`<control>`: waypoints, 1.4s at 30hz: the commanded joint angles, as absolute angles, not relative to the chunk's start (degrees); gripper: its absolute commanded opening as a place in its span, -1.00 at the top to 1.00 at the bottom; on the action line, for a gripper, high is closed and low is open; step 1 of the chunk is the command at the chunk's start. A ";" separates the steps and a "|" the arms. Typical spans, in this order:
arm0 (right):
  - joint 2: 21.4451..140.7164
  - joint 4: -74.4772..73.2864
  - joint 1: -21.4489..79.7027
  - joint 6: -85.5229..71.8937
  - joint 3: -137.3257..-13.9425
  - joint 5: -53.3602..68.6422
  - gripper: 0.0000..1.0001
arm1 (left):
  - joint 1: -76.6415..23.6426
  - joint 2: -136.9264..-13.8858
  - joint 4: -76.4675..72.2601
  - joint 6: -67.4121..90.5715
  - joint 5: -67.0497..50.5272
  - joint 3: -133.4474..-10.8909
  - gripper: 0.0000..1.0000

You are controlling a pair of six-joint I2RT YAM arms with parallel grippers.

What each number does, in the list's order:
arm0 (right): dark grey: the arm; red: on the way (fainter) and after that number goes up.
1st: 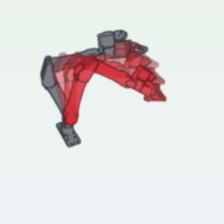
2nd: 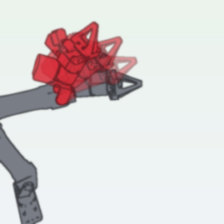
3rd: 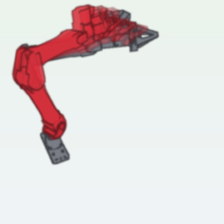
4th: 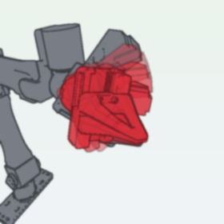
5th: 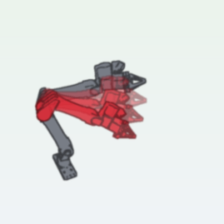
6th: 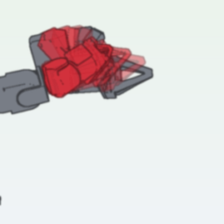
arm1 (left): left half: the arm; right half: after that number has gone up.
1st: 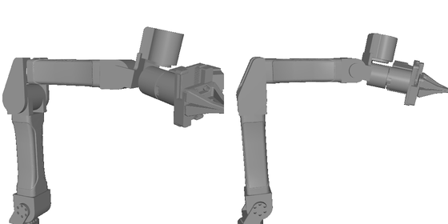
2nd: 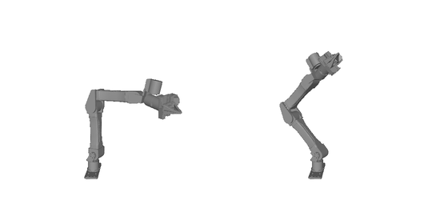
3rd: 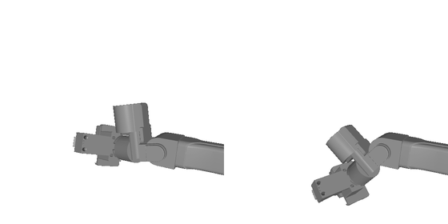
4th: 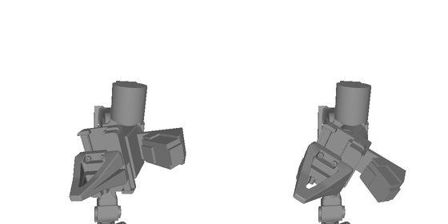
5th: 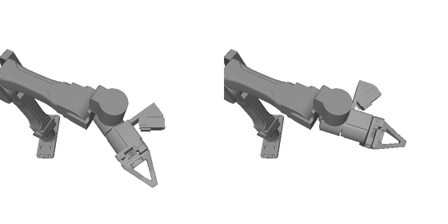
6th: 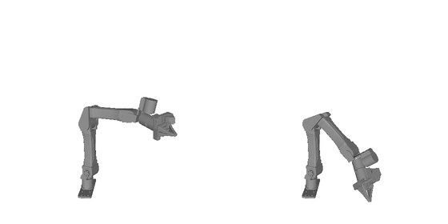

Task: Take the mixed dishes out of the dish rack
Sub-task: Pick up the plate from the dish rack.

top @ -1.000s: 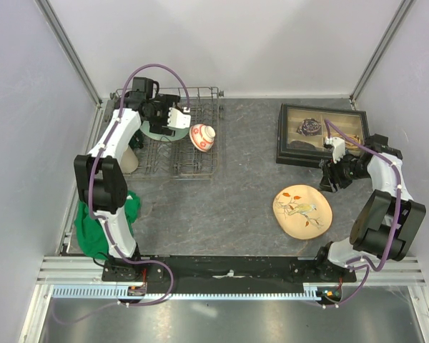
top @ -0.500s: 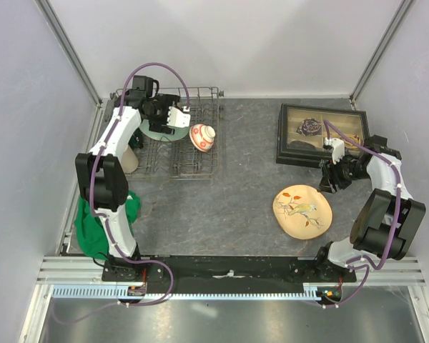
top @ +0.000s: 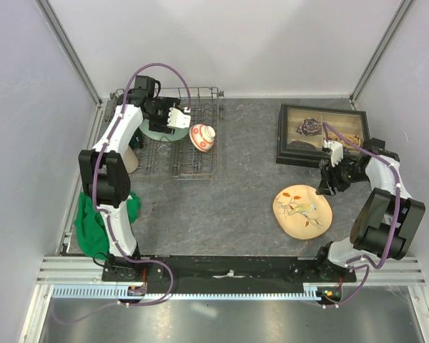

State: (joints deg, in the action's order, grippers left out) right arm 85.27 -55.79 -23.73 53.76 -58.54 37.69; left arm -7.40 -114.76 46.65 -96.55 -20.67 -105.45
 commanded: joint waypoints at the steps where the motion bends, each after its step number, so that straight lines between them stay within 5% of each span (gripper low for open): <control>1: 85.78 -54.76 -23.47 54.49 -58.27 39.37 -0.24 | -7.21 -114.96 47.81 -98.52 -19.95 -108.11 -0.47; 17: 82.71 -54.41 -23.55 55.02 -55.64 38.41 -0.24 | -7.29 -116.89 47.81 -98.70 -19.07 -109.86 0.22; 42: 82.53 -54.32 -23.47 55.19 -55.28 38.85 -0.24 | -7.82 -116.63 50.80 -97.12 -16.70 -114.08 0.97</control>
State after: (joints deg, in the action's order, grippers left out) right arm 83.46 -54.85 -23.73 53.78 -55.40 37.47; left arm -7.53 -116.62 50.17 -96.90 -18.87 -110.98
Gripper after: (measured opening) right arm 0.619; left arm 0.275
